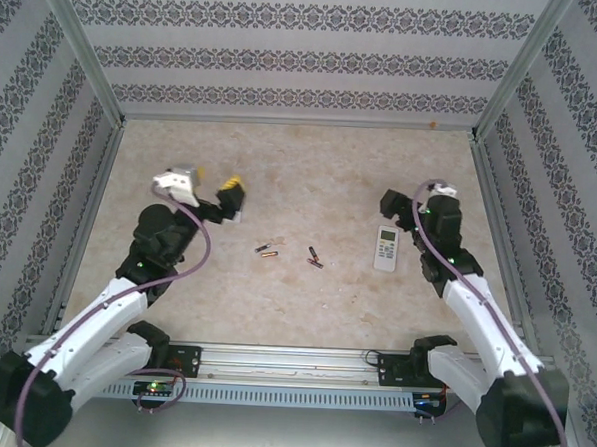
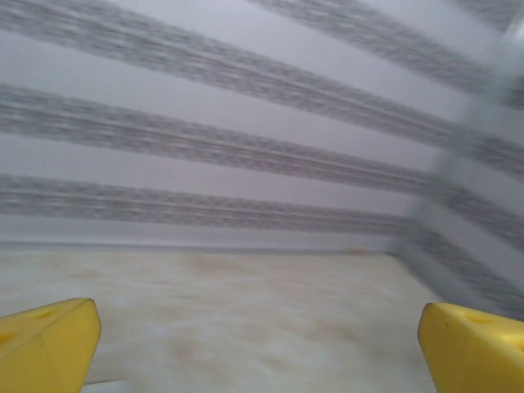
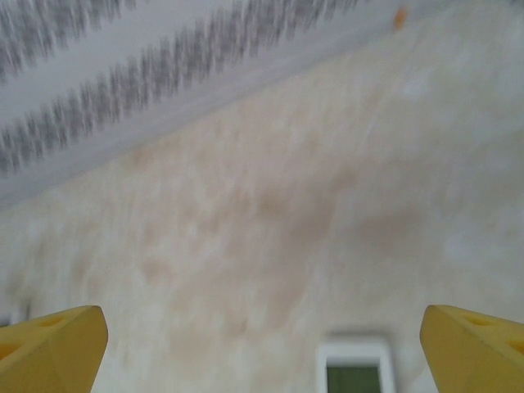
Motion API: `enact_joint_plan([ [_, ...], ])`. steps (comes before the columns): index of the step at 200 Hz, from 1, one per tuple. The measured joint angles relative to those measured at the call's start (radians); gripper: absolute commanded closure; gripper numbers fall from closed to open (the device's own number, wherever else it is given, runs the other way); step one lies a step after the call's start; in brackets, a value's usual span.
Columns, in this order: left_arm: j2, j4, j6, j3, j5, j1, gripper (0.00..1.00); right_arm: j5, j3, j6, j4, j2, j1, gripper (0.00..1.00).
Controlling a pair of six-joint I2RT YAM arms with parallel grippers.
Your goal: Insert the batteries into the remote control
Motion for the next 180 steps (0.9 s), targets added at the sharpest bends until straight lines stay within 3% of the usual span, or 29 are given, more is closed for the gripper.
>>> enact_joint_plan([
  [24,0.089,-0.076,-0.033,0.063,0.062,-0.194,0.00,0.019,0.055,0.014,-0.176,0.157,0.068,0.02],
  [52,0.174,-0.219,-0.041,0.085,0.097,-0.299,0.00,0.043,0.072,0.039,-0.286,0.286,0.073,0.02],
  [87,0.177,-0.408,-0.098,0.106,0.016,-0.307,0.00,0.052,0.080,0.075,-0.338,0.429,0.075,0.03],
  [97,0.176,-0.441,-0.111,0.111,-0.007,-0.307,0.00,0.050,0.073,0.084,-0.338,0.449,0.075,0.09],
  [114,0.176,-0.471,-0.145,0.112,-0.031,-0.301,0.00,0.055,0.074,0.086,-0.347,0.468,0.089,0.29],
  [137,0.176,-0.492,-0.204,0.116,-0.035,-0.293,0.00,0.053,0.076,0.089,-0.349,0.484,0.108,0.44],
  [180,0.222,-0.483,-0.339,0.182,0.064,-0.256,0.01,-0.035,0.075,0.085,-0.336,0.392,0.124,0.48],
])
